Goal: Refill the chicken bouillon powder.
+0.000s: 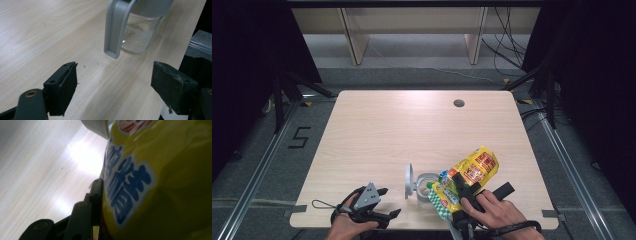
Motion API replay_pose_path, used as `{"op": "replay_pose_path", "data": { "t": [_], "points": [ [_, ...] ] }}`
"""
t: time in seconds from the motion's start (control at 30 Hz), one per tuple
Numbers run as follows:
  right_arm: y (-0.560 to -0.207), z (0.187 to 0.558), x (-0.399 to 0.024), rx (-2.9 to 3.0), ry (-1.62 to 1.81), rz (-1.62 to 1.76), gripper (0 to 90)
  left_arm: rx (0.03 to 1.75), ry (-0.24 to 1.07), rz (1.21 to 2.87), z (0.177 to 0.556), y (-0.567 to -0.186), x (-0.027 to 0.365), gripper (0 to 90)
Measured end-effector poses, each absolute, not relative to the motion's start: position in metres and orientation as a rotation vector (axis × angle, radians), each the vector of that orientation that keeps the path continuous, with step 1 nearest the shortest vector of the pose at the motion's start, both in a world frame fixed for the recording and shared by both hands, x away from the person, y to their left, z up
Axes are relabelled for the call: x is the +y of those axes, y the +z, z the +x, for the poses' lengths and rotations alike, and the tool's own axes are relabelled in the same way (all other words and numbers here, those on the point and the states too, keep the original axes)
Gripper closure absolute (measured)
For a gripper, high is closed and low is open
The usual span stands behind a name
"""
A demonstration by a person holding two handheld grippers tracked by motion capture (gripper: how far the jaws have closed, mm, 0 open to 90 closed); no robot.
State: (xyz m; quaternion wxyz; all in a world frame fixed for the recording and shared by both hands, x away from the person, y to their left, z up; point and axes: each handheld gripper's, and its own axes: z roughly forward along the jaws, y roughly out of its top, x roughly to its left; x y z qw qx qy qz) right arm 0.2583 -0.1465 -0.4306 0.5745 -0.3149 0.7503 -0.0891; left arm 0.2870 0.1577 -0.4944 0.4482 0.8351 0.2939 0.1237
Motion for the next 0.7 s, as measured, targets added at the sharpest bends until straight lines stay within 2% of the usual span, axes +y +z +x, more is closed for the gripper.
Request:
{"op": "replay_pose_path", "data": {
  "t": [0.7],
  "points": [
    [-0.4290, 0.2614, -0.1453, 1.768, -0.230, -0.772, 66.6, 0.724, 0.307, 2.068, 0.2873, -0.4948, 0.1572, 20.4]
  ]
}}
